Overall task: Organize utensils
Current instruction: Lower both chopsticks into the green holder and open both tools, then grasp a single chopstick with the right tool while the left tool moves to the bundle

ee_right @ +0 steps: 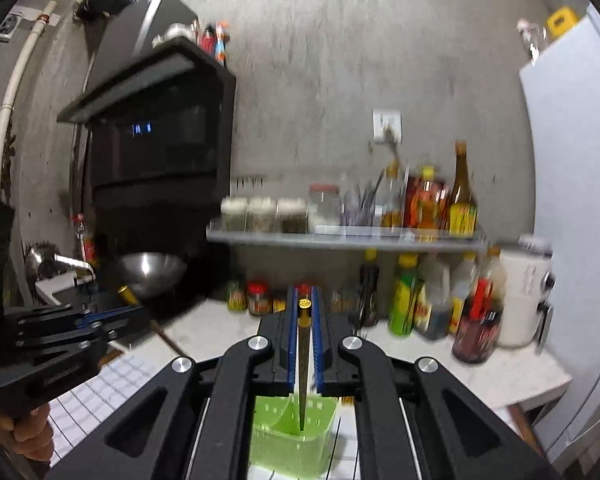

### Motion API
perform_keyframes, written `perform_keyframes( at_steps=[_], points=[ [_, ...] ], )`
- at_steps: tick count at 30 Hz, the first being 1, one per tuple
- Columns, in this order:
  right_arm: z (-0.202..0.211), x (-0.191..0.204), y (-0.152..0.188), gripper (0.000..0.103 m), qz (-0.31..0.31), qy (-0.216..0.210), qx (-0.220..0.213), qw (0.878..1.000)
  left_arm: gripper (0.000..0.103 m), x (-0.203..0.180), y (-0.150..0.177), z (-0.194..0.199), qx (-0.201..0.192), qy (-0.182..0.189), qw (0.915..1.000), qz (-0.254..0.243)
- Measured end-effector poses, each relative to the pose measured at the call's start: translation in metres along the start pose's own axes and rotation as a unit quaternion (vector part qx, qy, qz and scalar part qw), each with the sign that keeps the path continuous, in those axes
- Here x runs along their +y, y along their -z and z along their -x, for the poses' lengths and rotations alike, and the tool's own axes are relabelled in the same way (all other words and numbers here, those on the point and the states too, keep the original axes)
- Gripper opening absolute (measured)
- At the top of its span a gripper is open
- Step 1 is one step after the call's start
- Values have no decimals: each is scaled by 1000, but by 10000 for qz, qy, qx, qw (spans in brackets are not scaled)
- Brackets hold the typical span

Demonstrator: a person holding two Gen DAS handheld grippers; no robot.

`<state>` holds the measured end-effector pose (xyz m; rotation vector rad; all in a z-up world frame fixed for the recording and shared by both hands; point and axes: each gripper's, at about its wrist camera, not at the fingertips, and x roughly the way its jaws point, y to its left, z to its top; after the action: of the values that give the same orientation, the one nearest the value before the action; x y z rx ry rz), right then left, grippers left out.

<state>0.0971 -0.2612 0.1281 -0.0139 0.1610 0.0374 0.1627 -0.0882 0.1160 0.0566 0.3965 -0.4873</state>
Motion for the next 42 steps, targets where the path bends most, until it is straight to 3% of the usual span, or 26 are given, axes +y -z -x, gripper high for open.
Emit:
perform_keyframes(
  at_steps=[5,9,11,13,15,16,21,24,27,29,34,42],
  points=[
    [-26,-8,44,7,-213,-87,467,9986,6,5,23,-42,438,-54,9990,3],
    [-38,-9,57,12,-130,-17,821,9965,7,8,34,-59,716,-88,9974,39],
    [-38,-12,58,39,-167,50,1010,9947,7,11,32,-59,813,-36,9966,144],
    [-24,-17,53,54,-253,162,926,9953,11,12,29,-45,719,6,9972,210],
    [-8,-19,48,55,-257,224,864,9957,28,12,22,-21,482,-32,9987,166],
    [5,-20,45,55,-262,258,841,9958,32,11,19,-9,376,-31,9992,136],
    [59,-22,48,55,-344,361,1000,9937,33,9,30,53,152,-340,9993,-25],
    [86,-20,71,55,-428,333,1341,9895,34,12,63,73,580,-691,9959,-14],
    [107,-16,105,55,-463,289,1730,9834,34,19,113,81,1237,-765,9893,137],
    [119,-12,131,55,-487,264,2039,9774,34,20,156,83,1798,-856,9799,136],
    [141,-4,185,55,-586,361,2636,9622,34,25,224,90,2613,-988,9597,315],
    [144,20,232,55,-676,210,3373,9387,34,12,259,93,3144,-760,9460,208]
  ],
)
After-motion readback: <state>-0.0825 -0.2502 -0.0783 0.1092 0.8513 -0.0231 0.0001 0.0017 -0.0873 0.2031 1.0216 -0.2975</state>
